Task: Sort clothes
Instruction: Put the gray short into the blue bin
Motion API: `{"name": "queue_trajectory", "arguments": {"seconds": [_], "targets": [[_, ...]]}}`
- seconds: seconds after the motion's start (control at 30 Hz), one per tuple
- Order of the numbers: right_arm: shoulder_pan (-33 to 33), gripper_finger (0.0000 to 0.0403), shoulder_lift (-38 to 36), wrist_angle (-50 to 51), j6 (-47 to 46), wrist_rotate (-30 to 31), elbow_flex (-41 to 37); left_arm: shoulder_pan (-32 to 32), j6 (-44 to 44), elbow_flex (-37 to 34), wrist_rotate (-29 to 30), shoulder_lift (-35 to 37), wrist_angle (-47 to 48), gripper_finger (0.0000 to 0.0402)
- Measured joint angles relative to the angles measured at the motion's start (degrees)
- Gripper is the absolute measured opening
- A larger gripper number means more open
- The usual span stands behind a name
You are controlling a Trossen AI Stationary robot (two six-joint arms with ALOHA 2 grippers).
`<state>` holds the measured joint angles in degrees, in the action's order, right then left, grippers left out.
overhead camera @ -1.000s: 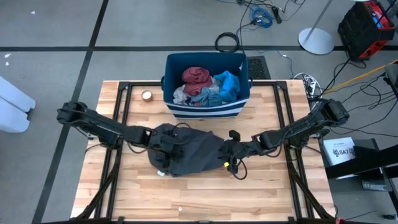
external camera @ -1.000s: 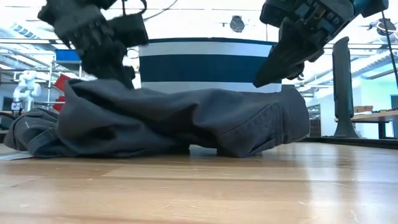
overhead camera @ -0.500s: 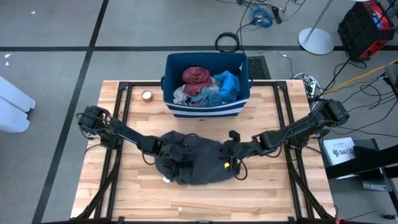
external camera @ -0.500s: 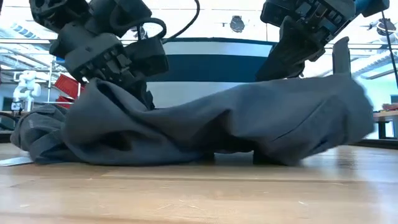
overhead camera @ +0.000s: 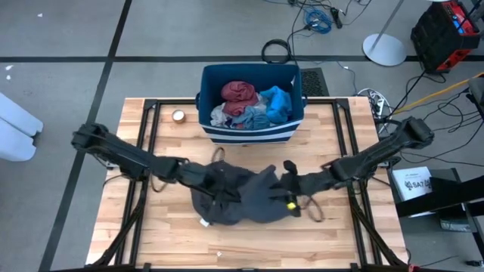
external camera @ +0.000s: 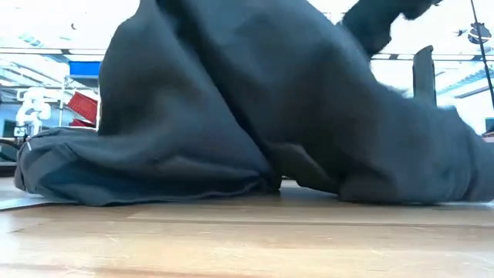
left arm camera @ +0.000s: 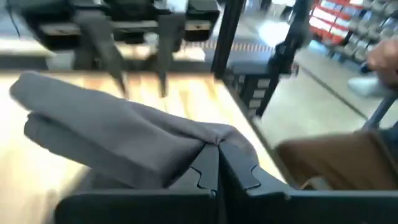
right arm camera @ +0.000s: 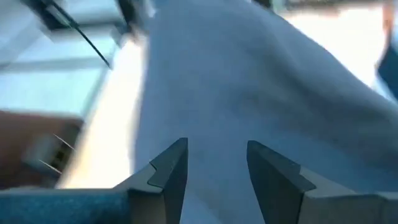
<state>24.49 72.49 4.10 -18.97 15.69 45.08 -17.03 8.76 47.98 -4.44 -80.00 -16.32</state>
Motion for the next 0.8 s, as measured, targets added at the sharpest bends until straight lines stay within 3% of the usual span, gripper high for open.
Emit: {"name": "queue_trajectory", "arguments": {"seconds": [0.23,0.43,0.6,0.8], "targets": [[8.5,0.0153,-8.8,-12.4,10.1,0.2,0.0,0.2,-4.9,2.0,7.5,9.9,0.0,0.0001],[11.7,0.0153,-9.4,-13.0,12.6,0.9,0.0,0.9,-9.5,7.2,15.4,12.4,-0.1,0.0001],[11.6,0.0153,-9.4,-13.3,12.6,1.0,0.0,1.4,-9.6,12.8,14.5,12.5,-1.0,0.0],[11.6,0.0153,-9.4,-13.4,12.6,0.8,0.0,0.9,-9.6,16.5,9.1,12.5,-1.3,0.0]]}}
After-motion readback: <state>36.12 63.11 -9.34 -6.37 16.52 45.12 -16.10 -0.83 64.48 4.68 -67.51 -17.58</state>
